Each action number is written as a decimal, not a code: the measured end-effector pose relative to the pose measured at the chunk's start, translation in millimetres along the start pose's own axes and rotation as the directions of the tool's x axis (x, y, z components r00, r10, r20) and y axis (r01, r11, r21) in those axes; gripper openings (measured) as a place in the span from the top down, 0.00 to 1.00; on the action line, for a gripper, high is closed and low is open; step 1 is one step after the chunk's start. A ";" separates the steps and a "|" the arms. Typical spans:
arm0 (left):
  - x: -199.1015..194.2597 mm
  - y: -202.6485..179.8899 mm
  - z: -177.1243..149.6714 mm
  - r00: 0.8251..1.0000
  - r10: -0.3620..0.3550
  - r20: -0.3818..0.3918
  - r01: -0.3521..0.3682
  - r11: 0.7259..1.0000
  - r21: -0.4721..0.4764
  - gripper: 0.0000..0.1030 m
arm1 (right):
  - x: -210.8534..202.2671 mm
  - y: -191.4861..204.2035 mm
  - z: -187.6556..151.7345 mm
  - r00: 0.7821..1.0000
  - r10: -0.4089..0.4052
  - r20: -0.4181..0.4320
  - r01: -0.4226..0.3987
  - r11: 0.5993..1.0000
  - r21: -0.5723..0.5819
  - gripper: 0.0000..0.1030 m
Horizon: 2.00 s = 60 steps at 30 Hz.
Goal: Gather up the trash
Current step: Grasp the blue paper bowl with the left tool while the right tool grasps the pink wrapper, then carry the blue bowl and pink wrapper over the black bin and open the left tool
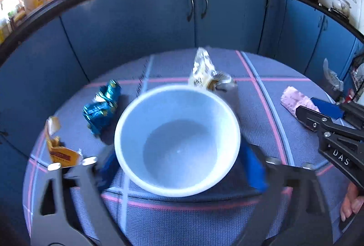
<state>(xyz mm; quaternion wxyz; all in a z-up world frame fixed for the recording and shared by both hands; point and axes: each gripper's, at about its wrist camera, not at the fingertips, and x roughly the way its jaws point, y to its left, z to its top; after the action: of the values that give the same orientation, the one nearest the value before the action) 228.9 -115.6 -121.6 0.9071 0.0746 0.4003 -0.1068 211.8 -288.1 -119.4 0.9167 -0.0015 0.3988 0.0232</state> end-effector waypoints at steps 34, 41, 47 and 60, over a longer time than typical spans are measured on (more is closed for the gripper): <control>-109.7 -123.1 -51.5 0.995 -0.063 0.073 0.043 0.966 0.255 0.26 | -146.2 -94.2 -109.3 0.998 -0.031 0.046 0.024 0.988 0.153 0.89; -114.2 -151.0 -46.7 0.991 -0.127 0.047 0.110 0.956 0.271 0.26 | -166.1 -127.9 -123.5 0.996 -0.043 0.072 0.027 0.976 0.214 0.89; -122.2 -184.2 -42.2 0.986 -0.158 0.058 0.132 0.938 0.320 0.26 | -178.1 -153.7 -135.6 0.995 -0.052 0.090 0.026 0.963 0.269 0.89; -127.2 -257.7 -42.4 0.971 -0.232 0.051 0.189 0.887 0.422 0.26 | -205.0 -206.3 -156.6 0.987 -0.114 0.117 0.065 0.931 0.359 0.89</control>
<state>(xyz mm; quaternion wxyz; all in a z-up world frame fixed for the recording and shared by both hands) 49.9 -338.1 -68.4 0.8725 0.2159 0.3282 -0.2905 -33.2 -506.0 -79.6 0.9271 0.1468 0.3328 -0.0907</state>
